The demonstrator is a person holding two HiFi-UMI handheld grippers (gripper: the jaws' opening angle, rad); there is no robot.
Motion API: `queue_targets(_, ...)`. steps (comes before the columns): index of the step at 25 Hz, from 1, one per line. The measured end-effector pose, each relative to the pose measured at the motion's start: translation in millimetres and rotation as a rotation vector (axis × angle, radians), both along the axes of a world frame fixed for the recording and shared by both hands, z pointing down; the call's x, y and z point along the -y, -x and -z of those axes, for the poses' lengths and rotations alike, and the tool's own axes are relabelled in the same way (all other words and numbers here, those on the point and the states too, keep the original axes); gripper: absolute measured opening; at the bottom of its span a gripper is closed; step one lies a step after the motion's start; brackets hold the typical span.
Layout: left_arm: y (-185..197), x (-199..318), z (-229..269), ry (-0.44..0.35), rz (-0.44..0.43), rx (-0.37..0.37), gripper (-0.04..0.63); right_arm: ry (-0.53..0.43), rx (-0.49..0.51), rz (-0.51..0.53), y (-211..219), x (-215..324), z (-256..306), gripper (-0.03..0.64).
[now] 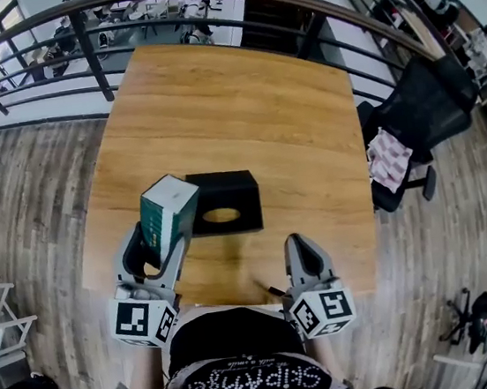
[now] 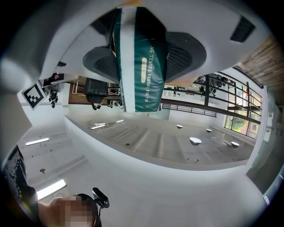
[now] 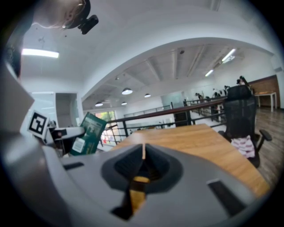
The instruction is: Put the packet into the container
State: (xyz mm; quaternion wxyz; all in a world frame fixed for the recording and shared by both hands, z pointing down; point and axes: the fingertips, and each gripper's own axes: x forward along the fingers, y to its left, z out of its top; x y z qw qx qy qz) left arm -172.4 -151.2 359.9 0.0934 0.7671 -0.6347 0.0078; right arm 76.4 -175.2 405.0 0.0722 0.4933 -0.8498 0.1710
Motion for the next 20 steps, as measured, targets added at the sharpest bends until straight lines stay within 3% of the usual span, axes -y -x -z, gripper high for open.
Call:
queue_targets(11, 17.8, -13.9, 18.0, -0.025, 0.018, 0.034, 0.344, 0.004, 0.004, 0.01, 6.4, -13.0, 6.1, 0.038)
queue_targets(20, 18.0, 10.9, 28.0, -0.066, -0.053, 0.109, 0.344, 0.006, 0.003, 0.004, 4.3, -0.6, 0.4, 0.038)
